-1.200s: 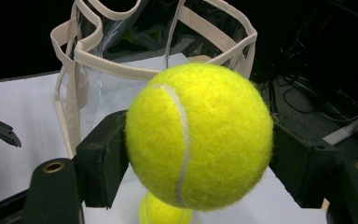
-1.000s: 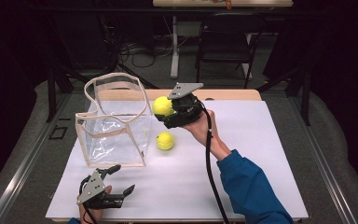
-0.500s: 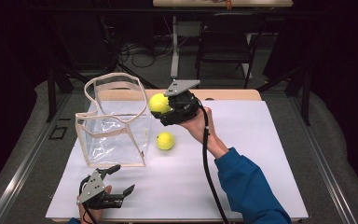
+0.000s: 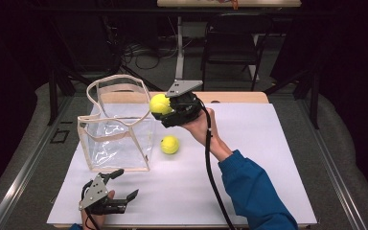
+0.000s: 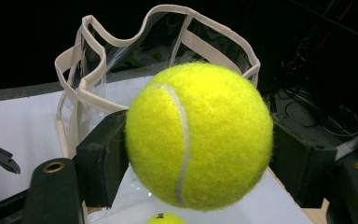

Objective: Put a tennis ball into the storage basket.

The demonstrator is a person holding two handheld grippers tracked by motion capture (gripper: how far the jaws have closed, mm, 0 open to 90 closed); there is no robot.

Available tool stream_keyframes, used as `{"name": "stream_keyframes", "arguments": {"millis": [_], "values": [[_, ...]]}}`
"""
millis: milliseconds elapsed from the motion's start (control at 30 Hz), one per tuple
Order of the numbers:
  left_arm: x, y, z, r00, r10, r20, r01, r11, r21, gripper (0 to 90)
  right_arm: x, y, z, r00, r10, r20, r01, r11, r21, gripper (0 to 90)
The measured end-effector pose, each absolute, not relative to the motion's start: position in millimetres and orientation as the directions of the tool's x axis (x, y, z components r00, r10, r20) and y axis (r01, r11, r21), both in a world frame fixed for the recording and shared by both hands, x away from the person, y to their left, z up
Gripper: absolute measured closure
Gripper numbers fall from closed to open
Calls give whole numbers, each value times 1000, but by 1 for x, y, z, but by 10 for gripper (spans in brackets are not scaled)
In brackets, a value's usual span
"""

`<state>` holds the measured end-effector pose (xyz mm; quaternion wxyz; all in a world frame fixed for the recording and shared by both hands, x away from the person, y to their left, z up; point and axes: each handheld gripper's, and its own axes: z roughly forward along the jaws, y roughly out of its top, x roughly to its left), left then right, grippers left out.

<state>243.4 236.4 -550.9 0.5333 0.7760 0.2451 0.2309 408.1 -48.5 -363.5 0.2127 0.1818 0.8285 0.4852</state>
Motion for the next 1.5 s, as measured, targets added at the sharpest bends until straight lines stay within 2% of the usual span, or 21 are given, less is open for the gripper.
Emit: {"name": "stream_keyframes", "arguments": {"millis": [567,1500], "values": [[243,237,-550,770,630,96,133,-306,943,159,411,-35,-357,-845,505,-176,72,434,898,260],[243,238,-550,768,633,93,130,-297,946,159,427,-11,-353,-845,515,-142,88,395,914,260]]}}
